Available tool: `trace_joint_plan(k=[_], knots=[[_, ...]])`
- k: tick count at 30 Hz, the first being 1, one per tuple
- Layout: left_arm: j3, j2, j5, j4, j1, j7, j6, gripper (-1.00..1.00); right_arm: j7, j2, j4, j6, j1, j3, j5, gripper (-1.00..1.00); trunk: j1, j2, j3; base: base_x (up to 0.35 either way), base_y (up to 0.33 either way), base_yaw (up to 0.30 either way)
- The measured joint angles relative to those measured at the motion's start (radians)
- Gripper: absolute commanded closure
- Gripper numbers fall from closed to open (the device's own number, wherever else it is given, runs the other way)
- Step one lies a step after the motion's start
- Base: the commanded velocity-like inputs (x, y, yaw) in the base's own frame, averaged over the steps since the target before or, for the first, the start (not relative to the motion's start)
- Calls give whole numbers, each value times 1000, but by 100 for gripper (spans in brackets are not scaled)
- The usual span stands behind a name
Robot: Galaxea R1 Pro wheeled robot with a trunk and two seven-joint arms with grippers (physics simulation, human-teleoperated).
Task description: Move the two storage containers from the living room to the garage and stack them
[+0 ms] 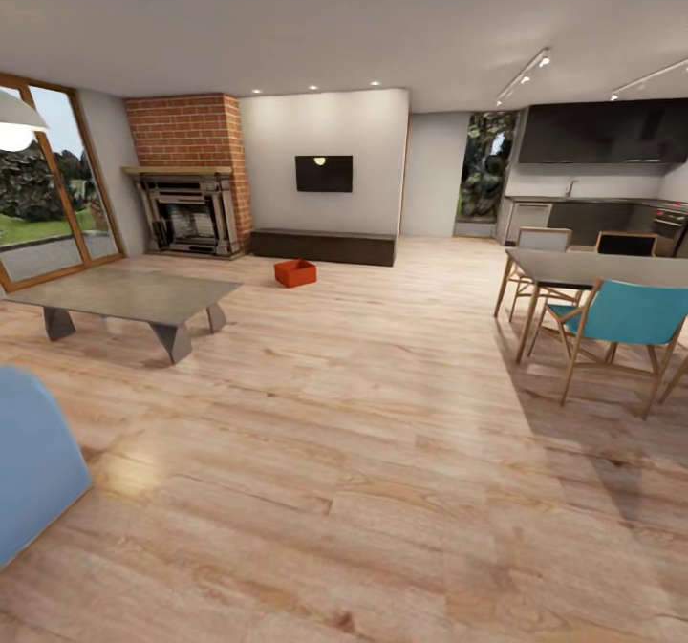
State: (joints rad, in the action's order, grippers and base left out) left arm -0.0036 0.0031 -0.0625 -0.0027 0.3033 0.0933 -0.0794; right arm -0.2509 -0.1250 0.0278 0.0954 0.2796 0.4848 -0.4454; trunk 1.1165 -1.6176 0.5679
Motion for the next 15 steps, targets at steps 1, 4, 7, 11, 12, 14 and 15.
trace_joint_plan(k=[1, 4, 7, 11, 12, 14, 15], knots=[[0, 0, 0, 0, 0, 0, 0, -100, 0, 0, 0, 0, 0, 0, 0, -100, 0, 0, 0, 323, 0, 0], [0, 0, 0, 0, 0, 0, 0, -100, 0, 0, 0, 0, 0, 0, 0, -100, 0, 0, 0, 323, 0, 0], [0, 0, 0, 0, 0, 0, 0, -100, 0, 0, 0, 0, 0, 0, 0, -100, 0, 0, 0, 323, 0, 0], [0, 0, 0, 0, 0, 0, 0, -100, 0, 0, 0, 0, 0, 1, 0, -100, 0, 0, 0, 323, 0, 0], [0, 0, 0, 0, 0, 0, 0, -100, 0, 0, 0, 0, 0, 1, 0, -100, 0, 0, 0, 323, 0, 0], [0, 0, 0, 0, 0, 0, 0, -100, 0, 0, 0, 0, 0, 0, 0, -100, 0, 0, 0, 323, 0, 0], [0, 0, 0, 0, 0, 0, 0, -100, 0, 0, 0, 0, 0, 0, 0, -100, 0, 0, 0, 323, 0, 0]])
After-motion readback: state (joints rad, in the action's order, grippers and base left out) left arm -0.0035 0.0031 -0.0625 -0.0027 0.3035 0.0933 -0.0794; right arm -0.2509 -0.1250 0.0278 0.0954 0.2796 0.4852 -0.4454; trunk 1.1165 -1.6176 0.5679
